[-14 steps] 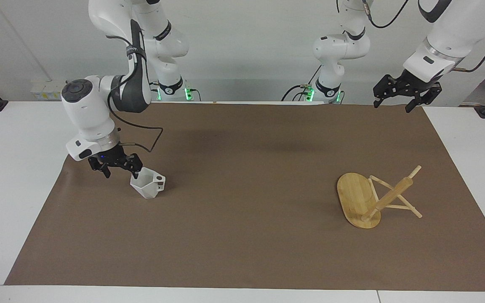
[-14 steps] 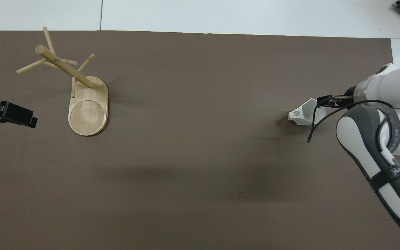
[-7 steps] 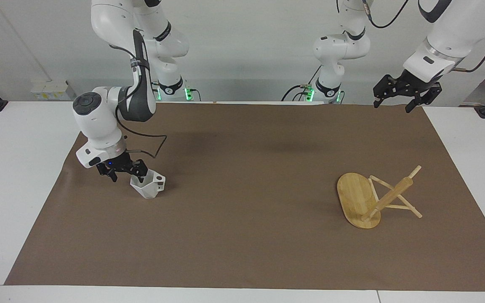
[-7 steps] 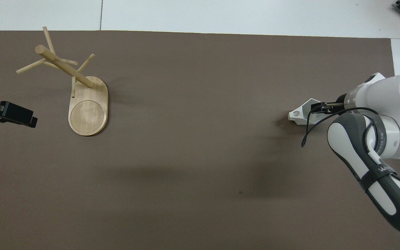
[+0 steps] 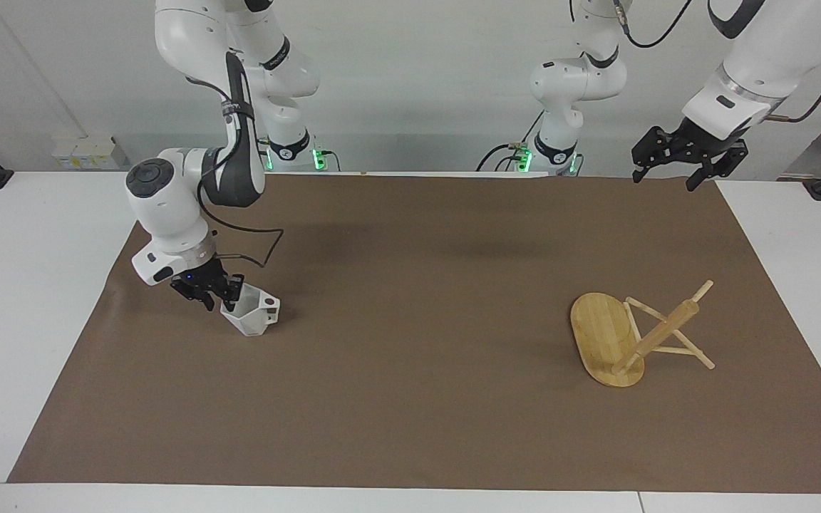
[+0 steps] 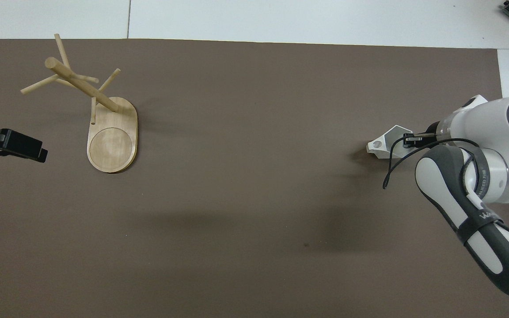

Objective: Hang cup on rack
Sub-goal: 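Reach the right gripper to the white cup and grasp its rim, then lift the white cup with the right gripper toward the wooden rack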

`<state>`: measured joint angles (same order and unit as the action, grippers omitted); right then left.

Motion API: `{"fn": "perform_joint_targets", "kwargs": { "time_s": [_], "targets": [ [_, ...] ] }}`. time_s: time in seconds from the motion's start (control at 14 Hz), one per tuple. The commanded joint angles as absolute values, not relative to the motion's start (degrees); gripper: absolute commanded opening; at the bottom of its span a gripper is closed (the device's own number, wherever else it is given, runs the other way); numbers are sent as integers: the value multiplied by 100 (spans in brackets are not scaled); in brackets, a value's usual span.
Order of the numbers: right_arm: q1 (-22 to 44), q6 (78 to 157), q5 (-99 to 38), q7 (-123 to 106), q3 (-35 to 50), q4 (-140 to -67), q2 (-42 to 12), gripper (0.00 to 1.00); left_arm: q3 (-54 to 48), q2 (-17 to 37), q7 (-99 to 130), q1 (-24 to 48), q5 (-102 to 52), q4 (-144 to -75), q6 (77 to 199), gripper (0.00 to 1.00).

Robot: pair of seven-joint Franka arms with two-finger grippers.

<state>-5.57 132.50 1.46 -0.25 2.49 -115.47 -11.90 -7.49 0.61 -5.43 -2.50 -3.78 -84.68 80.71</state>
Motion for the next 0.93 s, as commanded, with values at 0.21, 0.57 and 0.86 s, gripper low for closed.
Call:
{"fn": "perform_joint_targets", "kwargs": {
  "time_s": [0.21,0.57,0.86],
  "targets": [
    [-580,12886,62,9,290,-11365,-1169,0,-791,-79,-598,-316,-325,-8613,8086,100],
    [-589,10571,-701,-201,308,-9708,-1178,0,-791,-79,-598,-316,-325,-8613,8086,100],
    [-694,9239,-2106,-439,325,-8650,-994,0,-791,-79,-589,-316,-325,-8613,8086,100]
  ]
}}
